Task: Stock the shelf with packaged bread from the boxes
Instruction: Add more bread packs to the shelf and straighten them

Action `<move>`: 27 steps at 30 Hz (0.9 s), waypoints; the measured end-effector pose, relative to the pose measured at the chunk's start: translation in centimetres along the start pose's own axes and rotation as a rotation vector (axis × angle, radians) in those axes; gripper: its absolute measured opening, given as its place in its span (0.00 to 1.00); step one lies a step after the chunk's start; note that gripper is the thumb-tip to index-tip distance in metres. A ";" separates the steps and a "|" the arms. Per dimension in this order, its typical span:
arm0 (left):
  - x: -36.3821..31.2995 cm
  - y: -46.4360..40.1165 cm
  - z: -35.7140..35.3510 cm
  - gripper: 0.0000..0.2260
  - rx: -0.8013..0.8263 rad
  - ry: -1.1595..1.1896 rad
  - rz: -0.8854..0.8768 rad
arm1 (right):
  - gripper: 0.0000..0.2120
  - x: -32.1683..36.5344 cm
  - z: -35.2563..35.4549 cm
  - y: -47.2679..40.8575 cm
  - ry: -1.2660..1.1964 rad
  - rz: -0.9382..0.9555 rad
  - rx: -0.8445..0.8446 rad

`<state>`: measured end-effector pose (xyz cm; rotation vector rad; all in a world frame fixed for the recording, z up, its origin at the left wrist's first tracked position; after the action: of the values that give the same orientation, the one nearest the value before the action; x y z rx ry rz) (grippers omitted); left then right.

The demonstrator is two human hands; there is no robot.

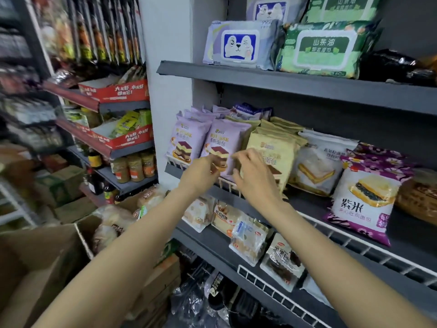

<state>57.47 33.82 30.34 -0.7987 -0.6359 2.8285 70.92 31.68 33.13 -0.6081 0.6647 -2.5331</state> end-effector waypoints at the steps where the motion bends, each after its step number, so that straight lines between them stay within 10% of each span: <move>1: 1.3 0.9 0.5 0.10 -0.013 -0.037 0.025 | 0.15 1.2 -1.2 -0.1 -0.033 0.011 0.044; 11: 24.6 7.8 3.0 0.10 0.020 -0.274 0.377 | 0.11 12.5 -23.4 -2.5 -0.179 0.047 0.509; 17: 40.8 8.1 0.2 0.14 0.273 -0.276 0.459 | 0.21 13.6 -41.6 -4.6 -0.215 -0.258 0.778; 23: 51.7 7.2 -4.0 0.36 0.719 -0.412 0.327 | 0.35 12.3 -53.2 -7.5 -0.285 -0.556 0.807; 27: 55.2 6.4 -5.3 0.28 0.708 -0.528 0.172 | 0.36 11.6 -58.3 -11.1 -0.284 -0.563 0.798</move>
<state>13.24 43.07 -2.45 0.0195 0.4215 3.0739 28.26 54.37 -3.27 -0.8942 -0.6944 -2.7888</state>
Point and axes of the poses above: each hand's wrist, its own y-axis away from the middle knuckle, its own z-axis out of the back of the hand, x = y × z, the point moved 6 cm from there along -y, towards the middle knuckle, and after that the axes turned 7 degrees about -z, right-handed, at the moved point
